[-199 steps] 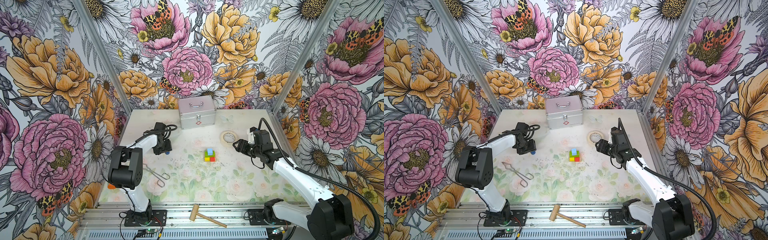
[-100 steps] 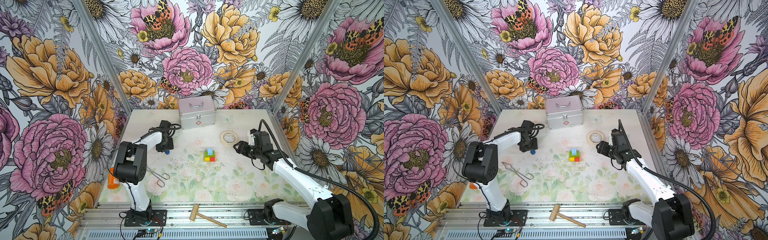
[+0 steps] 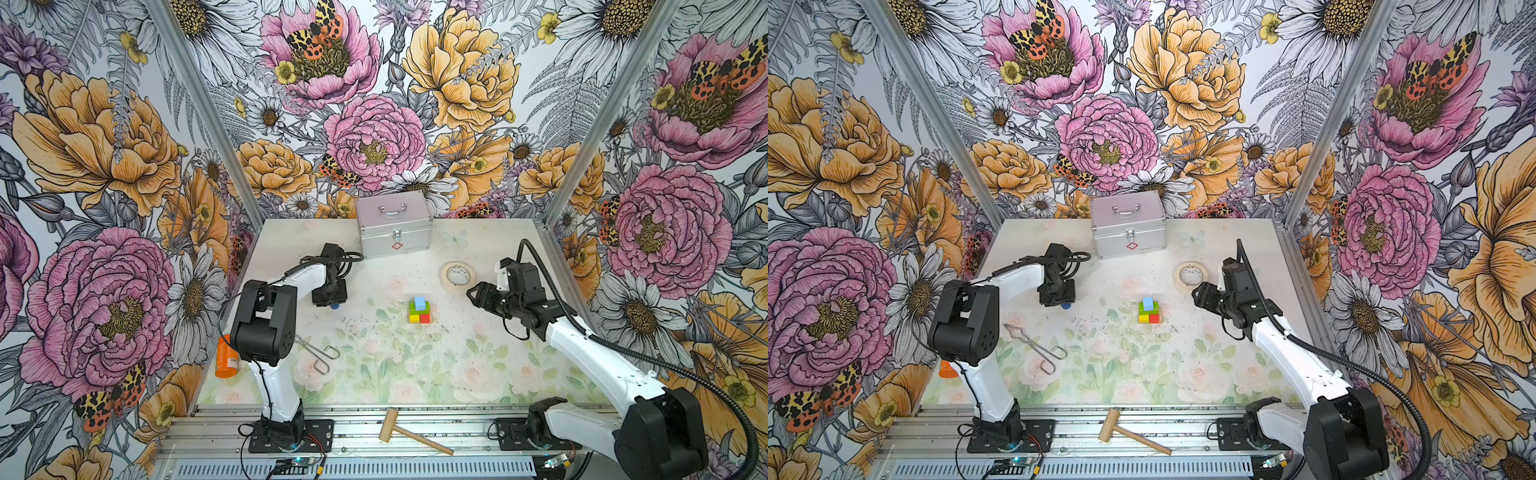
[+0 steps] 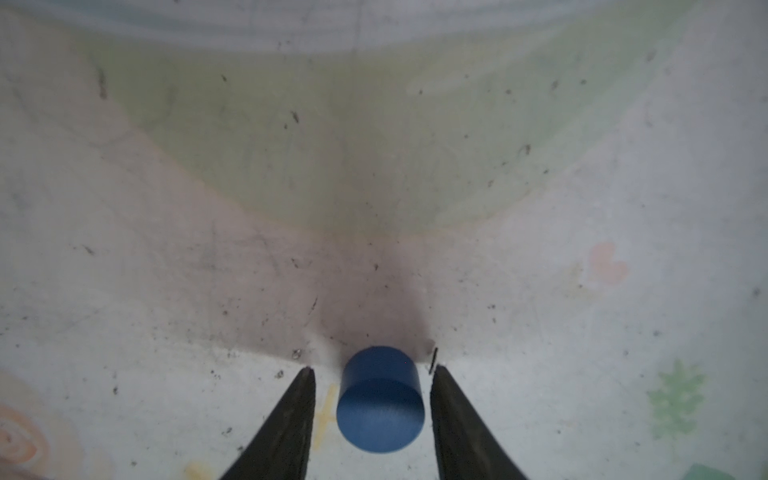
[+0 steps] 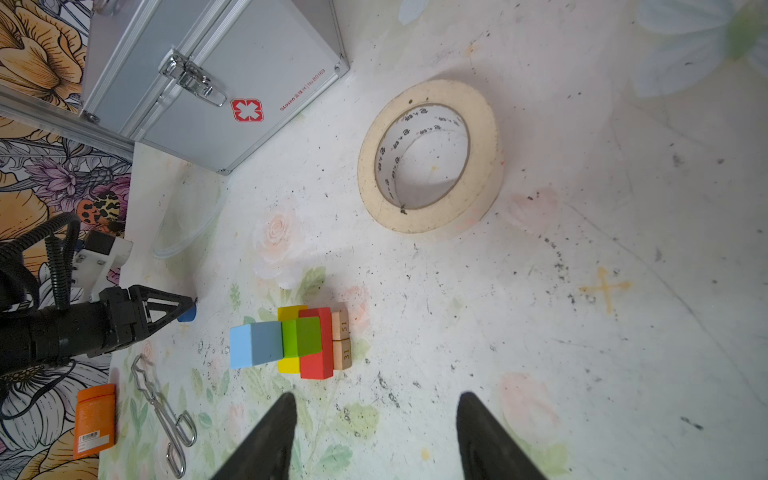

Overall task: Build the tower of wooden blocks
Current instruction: 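Move the left gripper over the small blue cylinder while the right gripper holds back, then close the left gripper on the small blue cylinder and lift it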

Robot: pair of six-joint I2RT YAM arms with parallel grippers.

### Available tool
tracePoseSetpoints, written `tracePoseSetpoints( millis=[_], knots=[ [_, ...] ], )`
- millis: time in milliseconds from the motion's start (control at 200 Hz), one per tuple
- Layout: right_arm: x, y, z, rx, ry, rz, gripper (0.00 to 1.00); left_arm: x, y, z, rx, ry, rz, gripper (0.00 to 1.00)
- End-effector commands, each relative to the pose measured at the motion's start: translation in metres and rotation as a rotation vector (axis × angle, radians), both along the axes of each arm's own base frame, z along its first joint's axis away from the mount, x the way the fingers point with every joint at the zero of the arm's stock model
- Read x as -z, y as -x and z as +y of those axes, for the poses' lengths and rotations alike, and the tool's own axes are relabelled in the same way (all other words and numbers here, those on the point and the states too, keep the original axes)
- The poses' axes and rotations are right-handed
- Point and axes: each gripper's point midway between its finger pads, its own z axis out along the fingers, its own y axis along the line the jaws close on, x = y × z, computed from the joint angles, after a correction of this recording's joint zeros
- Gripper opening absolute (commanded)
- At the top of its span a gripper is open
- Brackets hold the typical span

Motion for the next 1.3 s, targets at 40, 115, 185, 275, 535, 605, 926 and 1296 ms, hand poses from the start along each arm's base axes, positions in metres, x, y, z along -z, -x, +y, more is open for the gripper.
tracePoseSetpoints(
  millis=[40, 115, 185, 275, 535, 605, 926, 1296],
  knots=[
    [0.0007, 0.0009, -0.0016, 0.001, -0.001, -0.001, 0.63, -0.0083, 0.0010, -0.0009, 0.011, -0.011, -0.013, 0.44],
    [0.0014, 0.0014, -0.0013, 0.000, 0.000, 0.001, 0.63, -0.0082, 0.0024, -0.0014, 0.013, -0.012, -0.012, 0.43],
    [0.0018, 0.0010, -0.0013, -0.001, 0.000, 0.002, 0.63, -0.0076, 0.0040, -0.0013, 0.012, -0.013, -0.008, 0.43],
    [0.0030, 0.0012, -0.0013, 0.001, 0.000, 0.005, 0.63, -0.0096, 0.0044, -0.0002, 0.012, -0.017, -0.011, 0.43],
    [0.0030, 0.0011, -0.0008, 0.000, -0.003, 0.006, 0.63, -0.0105, 0.0058, 0.0006, 0.012, -0.021, -0.009, 0.38],
    [0.0029, 0.0014, -0.0006, -0.001, -0.004, 0.006, 0.63, -0.0109, 0.0054, 0.0011, 0.013, -0.023, -0.011, 0.37],
    [0.0036, 0.0004, -0.0006, 0.000, -0.003, 0.008, 0.63, -0.0085, 0.0071, -0.0001, 0.018, -0.020, 0.000, 0.33],
    [0.0035, 0.0006, -0.0007, 0.001, -0.002, 0.007, 0.63, -0.0053, 0.0076, -0.0008, 0.021, -0.019, 0.010, 0.39]
  ],
)
